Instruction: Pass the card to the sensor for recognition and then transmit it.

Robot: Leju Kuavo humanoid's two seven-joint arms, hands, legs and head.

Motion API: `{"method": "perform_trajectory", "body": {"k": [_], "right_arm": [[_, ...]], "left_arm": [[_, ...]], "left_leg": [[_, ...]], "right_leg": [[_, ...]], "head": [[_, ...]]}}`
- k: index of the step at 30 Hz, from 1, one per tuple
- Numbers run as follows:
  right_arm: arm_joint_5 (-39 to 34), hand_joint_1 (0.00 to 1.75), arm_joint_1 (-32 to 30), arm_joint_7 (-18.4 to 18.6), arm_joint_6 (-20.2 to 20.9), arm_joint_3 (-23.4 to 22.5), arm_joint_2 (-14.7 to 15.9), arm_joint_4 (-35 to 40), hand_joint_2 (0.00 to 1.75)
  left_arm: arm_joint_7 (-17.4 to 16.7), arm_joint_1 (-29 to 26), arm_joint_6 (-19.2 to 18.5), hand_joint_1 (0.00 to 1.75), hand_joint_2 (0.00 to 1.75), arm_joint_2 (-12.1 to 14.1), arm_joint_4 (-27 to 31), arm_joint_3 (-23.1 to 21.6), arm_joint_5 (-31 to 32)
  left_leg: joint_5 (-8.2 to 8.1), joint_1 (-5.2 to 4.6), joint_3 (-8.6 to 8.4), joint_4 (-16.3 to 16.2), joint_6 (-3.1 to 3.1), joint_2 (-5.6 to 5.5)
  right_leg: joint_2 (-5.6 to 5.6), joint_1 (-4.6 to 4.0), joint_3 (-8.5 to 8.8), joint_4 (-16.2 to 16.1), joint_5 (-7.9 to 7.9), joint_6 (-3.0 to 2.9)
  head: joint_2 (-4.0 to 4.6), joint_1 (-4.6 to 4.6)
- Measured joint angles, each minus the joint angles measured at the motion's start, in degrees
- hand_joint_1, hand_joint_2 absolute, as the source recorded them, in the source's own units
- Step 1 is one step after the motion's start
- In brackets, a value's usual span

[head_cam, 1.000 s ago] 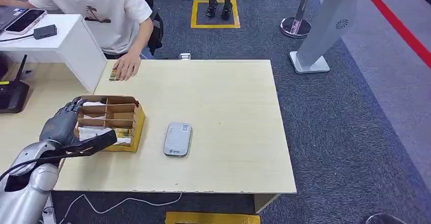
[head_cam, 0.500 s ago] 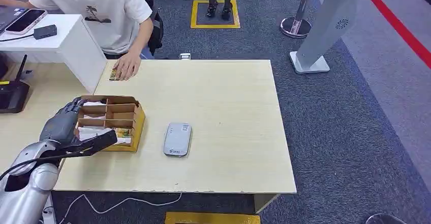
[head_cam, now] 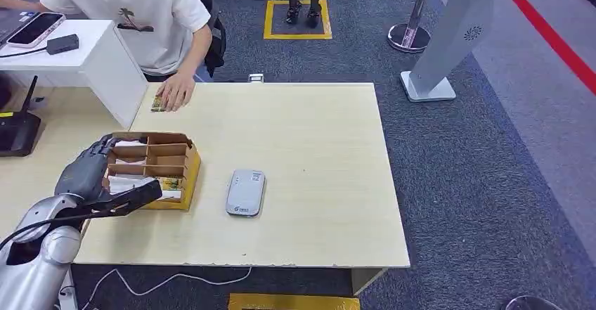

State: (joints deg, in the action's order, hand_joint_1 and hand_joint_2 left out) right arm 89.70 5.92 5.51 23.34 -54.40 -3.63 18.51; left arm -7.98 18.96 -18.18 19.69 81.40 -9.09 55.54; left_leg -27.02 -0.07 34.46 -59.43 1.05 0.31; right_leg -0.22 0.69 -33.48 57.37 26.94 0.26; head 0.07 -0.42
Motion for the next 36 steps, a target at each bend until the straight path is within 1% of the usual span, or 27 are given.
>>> {"method": "perform_trajectory", "body": {"k": [5,6,8,11,16,25,31,36], "right_arm": [[-0.02,0.00,0.00,0.02,0.00,0.00,0.00,0.00,0.00],[-0.24,0.00,0.00,0.18,-0.02,0.00,0.00,0.00,0.00],[-0.37,0.00,-0.03,0.59,-0.02,-0.04,0.00,0.00,0.00],[-0.31,0.00,-0.44,0.59,0.00,-0.22,0.00,0.00,0.00],[-0.31,0.00,-0.43,0.57,-0.02,-0.35,0.00,0.00,0.00],[-0.31,0.00,-0.44,0.57,0.00,-0.42,0.00,0.00,0.00],[-0.09,0.00,-0.40,0.37,-0.02,-0.63,0.00,0.00,0.00],[0.00,0.00,-0.39,0.39,-0.02,-0.66,0.00,0.00,0.00]], "left_arm": [[0.07,0.00,-0.04,0.00,1.75,0.00,0.00,0.00,0.19],[-1.03,0.00,-0.61,0.00,1.75,0.20,0.02,-0.02,1.93],[-3.39,-0.39,-2.30,0.00,1.75,1.53,0.24,-0.59,6.24],[-3.93,-2.45,-4.17,0.00,1.75,3.76,2.62,-0.59,7.30],[-4.20,-4.35,-4.59,0.00,1.75,5.33,4.54,-0.59,7.56],[-4.22,-4.88,-4.63,0.00,1.75,5.92,5.35,-0.57,7.58],[-4.15,-4.87,-4.72,0.00,1.75,5.60,5.33,-0.59,7.85],[-3.32,-4.85,-4.77,0.00,1.75,5.16,5.33,-0.59,8.00]], "left_leg": [[0.00,0.00,0.01,0.00,0.00,-0.01],[0.00,0.00,0.00,0.00,0.00,-0.01],[-0.01,0.01,0.00,0.01,-0.01,0.06],[-0.02,0.01,0.00,0.01,-0.02,0.09],[-0.02,0.01,0.01,0.02,-0.02,0.02],[-0.01,0.00,0.00,0.01,-0.01,0.02],[-0.01,0.00,0.00,0.01,-0.02,0.03],[-0.01,0.01,0.00,0.01,-0.02,0.03]], "right_leg": [[0.00,0.00,0.01,0.00,0.00,0.00],[0.00,0.00,0.01,0.00,0.00,0.00],[-0.07,0.00,0.01,0.01,0.00,0.00],[-0.12,-0.01,-0.04,0.01,0.01,-0.01],[-0.04,-0.01,-0.01,0.01,0.04,0.00],[-0.04,0.00,0.01,0.01,0.02,0.00],[-0.05,0.00,0.00,0.01,0.02,0.00],[-0.05,0.00,-0.01,0.01,0.02,0.00]], "head": [[0.00,-0.02],[0.00,0.00],[0.00,0.02],[0.00,-0.02],[0.00,-0.02],[0.00,0.00],[0.00,-0.02],[0.00,0.00]]}}
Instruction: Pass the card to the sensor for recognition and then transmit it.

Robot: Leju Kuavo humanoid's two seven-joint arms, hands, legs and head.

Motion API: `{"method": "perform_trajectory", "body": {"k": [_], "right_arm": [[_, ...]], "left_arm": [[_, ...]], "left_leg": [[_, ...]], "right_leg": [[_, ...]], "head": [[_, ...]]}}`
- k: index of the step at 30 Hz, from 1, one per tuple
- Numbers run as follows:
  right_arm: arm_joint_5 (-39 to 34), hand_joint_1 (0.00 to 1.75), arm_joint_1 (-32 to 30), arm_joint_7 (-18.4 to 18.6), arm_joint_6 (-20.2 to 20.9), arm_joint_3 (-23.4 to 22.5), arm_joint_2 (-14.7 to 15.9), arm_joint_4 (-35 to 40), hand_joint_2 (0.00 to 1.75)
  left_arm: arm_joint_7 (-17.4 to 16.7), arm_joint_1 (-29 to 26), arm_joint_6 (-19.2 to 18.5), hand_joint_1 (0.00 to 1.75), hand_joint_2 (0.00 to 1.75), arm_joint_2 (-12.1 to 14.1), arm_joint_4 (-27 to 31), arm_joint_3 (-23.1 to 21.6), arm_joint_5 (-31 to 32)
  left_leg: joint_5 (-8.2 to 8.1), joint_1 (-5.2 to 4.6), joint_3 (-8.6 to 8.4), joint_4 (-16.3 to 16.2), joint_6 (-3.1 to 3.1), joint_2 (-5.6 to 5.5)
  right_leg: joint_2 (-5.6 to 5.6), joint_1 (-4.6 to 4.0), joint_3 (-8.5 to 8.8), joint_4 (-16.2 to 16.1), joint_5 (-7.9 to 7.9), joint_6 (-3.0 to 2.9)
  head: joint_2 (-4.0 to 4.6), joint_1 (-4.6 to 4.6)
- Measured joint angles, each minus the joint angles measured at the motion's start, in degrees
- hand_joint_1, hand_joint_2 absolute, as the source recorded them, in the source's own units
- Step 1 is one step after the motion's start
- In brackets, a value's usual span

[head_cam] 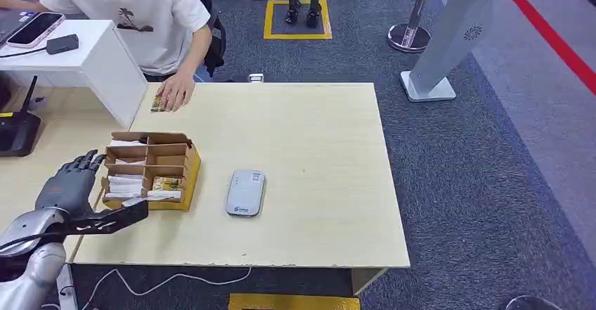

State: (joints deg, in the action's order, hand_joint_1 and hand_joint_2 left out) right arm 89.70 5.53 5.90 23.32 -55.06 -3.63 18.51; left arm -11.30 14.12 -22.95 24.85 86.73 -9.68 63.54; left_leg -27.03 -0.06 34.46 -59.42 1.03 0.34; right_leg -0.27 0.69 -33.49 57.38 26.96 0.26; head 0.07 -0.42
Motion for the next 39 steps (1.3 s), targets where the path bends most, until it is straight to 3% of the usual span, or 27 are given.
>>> {"method": "perform_trajectory", "body": {"k": [5,12,19,39], "right_arm": [[0.00,0.00,0.05,-0.02,0.02,0.00,0.00,0.00,0.00],[0.00,0.00,0.54,-0.02,0.00,0.02,0.00,0.00,0.00],[0.00,0.00,0.53,0.02,0.02,0.02,0.00,0.00,0.00],[0.00,0.00,0.51,0.04,0.02,0.02,0.00,0.00,0.00]], "left_arm": [[1.33,0.52,1.69,0.00,1.75,-1.44,-0.20,0.00,-0.15],[3.17,3.32,7.41,0.00,1.75,-7.52,-2.52,0.00,-1.86],[3.80,4.60,8.66,0.00,1.75,-11.56,-4.24,0.00,-2.51],[4.13,4.87,8.79,0.00,1.75,-13.46,-5.42,0.00,-2.82]], "left_leg": [[0.00,-0.01,0.00,-0.01,0.00,-0.01],[0.00,-0.03,-0.01,-0.03,0.01,-0.02],[0.00,-0.03,0.00,-0.03,0.00,-0.01],[0.00,-0.02,0.00,-0.02,0.00,0.00]], "right_leg": [[0.02,0.01,0.00,0.00,0.00,0.00],[0.03,0.02,0.02,-0.01,-0.03,0.01],[0.01,0.01,-0.01,-0.01,-0.02,0.01],[0.00,0.01,0.00,-0.01,-0.02,0.01]], "head": [[0.00,0.00],[0.00,0.00],[0.00,-0.02],[0.00,-0.02]]}}
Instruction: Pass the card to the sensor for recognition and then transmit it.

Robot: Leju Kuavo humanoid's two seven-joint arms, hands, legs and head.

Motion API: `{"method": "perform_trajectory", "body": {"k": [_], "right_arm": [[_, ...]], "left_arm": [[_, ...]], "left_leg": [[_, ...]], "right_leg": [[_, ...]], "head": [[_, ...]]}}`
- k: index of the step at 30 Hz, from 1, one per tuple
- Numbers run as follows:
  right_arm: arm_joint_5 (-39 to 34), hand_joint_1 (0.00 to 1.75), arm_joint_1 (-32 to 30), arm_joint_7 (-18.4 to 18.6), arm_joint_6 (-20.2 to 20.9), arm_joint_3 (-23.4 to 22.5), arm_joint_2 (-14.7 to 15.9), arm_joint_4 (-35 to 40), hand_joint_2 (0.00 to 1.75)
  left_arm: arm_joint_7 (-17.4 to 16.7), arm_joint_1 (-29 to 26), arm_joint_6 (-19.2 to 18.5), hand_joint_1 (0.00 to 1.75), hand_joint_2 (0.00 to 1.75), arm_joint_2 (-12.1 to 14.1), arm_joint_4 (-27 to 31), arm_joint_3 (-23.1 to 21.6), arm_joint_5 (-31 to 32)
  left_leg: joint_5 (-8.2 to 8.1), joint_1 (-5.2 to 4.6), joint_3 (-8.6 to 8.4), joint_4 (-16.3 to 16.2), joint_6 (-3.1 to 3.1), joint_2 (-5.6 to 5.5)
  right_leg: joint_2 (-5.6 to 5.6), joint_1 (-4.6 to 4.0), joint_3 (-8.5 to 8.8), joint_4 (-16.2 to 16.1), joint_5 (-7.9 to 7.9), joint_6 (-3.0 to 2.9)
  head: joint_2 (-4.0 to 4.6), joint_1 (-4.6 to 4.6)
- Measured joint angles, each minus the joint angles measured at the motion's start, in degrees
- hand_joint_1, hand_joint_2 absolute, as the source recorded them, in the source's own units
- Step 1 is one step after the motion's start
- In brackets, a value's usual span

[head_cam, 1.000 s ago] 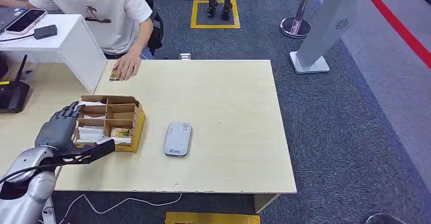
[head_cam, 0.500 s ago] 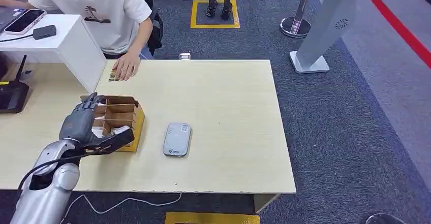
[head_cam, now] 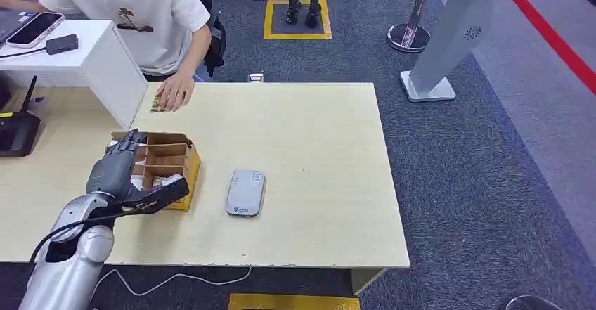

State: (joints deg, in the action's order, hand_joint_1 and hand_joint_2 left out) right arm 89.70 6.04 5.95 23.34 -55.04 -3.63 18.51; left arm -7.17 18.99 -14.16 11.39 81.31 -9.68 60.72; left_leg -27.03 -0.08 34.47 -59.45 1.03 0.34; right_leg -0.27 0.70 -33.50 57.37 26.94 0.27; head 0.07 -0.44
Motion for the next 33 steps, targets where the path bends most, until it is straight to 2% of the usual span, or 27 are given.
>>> {"method": "perform_trajectory", "body": {"k": [8,13,21,33], "right_arm": [[0.00,0.00,0.00,-0.07,-0.02,0.00,0.00,0.00,0.00],[0.00,0.00,0.01,-0.28,0.00,0.00,0.00,0.00,0.00],[0.00,0.00,-0.02,0.11,0.00,0.11,0.00,0.00,0.00],[0.00,0.00,-0.04,0.17,0.00,0.13,0.00,0.00,0.00]], "left_arm": [[0.00,0.20,0.75,0.00,1.75,-0.39,0.00,0.00,0.11],[0.02,1.45,3.52,0.00,1.75,-3.27,-0.13,0.00,1.81],[0.00,5.75,4.22,0.00,1.75,-8.00,-1.81,-0.07,3.26],[0.04,6.68,4.33,0.00,1.75,-9.92,-3.67,-0.11,3.50]], "left_leg": [[0.00,0.00,-0.01,0.00,0.00,0.00],[0.01,0.00,0.00,-0.01,0.00,-0.02],[0.00,-0.01,-0.01,-0.04,0.00,0.00],[0.00,0.00,-0.01,-0.02,0.00,0.00]], "right_leg": [[0.01,0.00,-0.01,0.00,0.00,0.00],[0.03,0.00,0.01,0.00,-0.01,0.01],[0.01,0.01,0.02,0.00,-0.03,0.03],[-0.01,0.00,-0.01,0.00,-0.02,0.02]], "head": [[0.00,0.00],[0.00,0.00],[0.00,0.00],[0.00,0.00]]}}
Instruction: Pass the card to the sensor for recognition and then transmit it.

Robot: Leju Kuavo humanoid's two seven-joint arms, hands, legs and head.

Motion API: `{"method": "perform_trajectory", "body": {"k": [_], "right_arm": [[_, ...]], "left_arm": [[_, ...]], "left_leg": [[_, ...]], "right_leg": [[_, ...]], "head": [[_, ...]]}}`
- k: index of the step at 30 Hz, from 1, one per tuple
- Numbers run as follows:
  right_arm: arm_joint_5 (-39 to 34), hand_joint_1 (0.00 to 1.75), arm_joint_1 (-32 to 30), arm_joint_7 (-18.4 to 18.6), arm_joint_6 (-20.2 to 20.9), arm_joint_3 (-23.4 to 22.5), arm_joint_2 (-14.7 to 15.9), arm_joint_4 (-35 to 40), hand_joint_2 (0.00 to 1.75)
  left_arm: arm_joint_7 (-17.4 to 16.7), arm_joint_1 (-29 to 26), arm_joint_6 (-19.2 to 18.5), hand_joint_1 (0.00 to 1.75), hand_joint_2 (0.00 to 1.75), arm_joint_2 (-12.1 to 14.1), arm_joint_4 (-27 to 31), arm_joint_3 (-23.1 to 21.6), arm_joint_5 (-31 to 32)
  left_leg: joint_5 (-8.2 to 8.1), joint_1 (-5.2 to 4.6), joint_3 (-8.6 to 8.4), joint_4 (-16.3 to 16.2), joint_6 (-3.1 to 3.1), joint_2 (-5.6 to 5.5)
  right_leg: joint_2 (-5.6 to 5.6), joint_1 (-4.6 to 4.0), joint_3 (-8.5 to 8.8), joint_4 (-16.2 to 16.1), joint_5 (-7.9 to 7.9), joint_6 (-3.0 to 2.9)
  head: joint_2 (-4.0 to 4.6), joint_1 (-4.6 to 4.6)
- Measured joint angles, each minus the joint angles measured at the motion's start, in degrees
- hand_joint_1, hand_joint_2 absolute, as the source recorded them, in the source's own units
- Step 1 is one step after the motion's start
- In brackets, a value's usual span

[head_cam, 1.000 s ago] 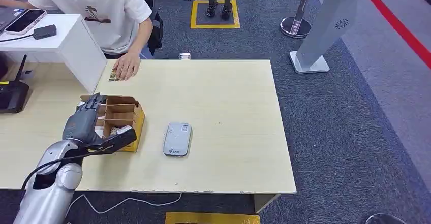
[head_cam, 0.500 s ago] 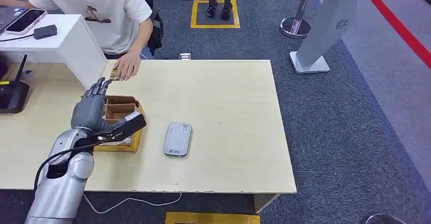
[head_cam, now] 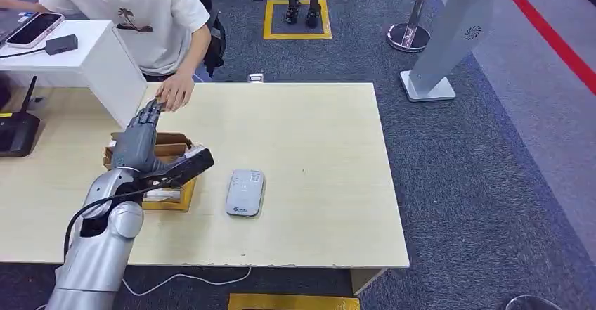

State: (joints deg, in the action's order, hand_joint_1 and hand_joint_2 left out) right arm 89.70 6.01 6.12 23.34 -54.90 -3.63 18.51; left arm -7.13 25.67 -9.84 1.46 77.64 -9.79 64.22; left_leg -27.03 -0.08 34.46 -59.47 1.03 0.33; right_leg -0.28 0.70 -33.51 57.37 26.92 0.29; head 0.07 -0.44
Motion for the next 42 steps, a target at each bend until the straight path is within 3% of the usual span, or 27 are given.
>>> {"method": "perform_trajectory", "body": {"k": [14,19,23,28,42], "right_arm": [[0.02,0.00,-0.01,0.00,0.00,0.24,0.00,0.00,0.00],[0.02,0.00,-0.02,-0.07,0.00,0.24,0.00,0.00,0.00],[0.00,0.00,-0.09,-0.48,0.00,0.22,0.00,0.00,0.00],[0.00,0.00,-0.13,-0.81,0.00,0.15,0.00,0.00,0.00],[0.00,0.00,-0.18,-1.05,-0.02,-0.31,0.02,0.00,0.00]], "left_arm": [[1.01,0.72,-0.52,0.00,1.75,-0.81,-2.40,-1.66,-0.02],[1.07,0.39,-3.35,0.00,1.75,0.57,-2.69,-3.48,-1.58],[0.98,-1.65,-6.38,0.00,1.75,4.51,-2.23,-5.29,-3.10],[0.79,-4.56,-6.73,0.00,1.75,9.69,-0.28,-6.14,-4.74],[-0.22,-8.57,-8.81,0.00,1.75,19.61,4.90,-6.14,-7.74]], "left_leg": [[0.00,-0.01,0.01,0.00,0.00,0.00],[0.00,0.00,0.01,0.02,0.00,0.00],[0.00,0.00,0.00,0.04,0.00,0.07],[0.00,0.02,0.00,0.05,-0.01,0.04],[0.00,0.02,0.00,0.05,-0.01,0.03]], "right_leg": [[0.01,0.01,0.02,0.00,0.00,0.00],[0.00,0.00,0.03,0.01,0.00,0.00],[-0.07,0.00,0.00,0.01,0.01,-0.01],[-0.04,-0.02,0.00,0.02,0.03,-0.03],[-0.03,-0.01,0.02,0.02,0.03,-0.03]], "head": [[0.00,0.02],[0.00,0.00],[0.00,0.00],[0.00,0.00],[0.00,0.00]]}}
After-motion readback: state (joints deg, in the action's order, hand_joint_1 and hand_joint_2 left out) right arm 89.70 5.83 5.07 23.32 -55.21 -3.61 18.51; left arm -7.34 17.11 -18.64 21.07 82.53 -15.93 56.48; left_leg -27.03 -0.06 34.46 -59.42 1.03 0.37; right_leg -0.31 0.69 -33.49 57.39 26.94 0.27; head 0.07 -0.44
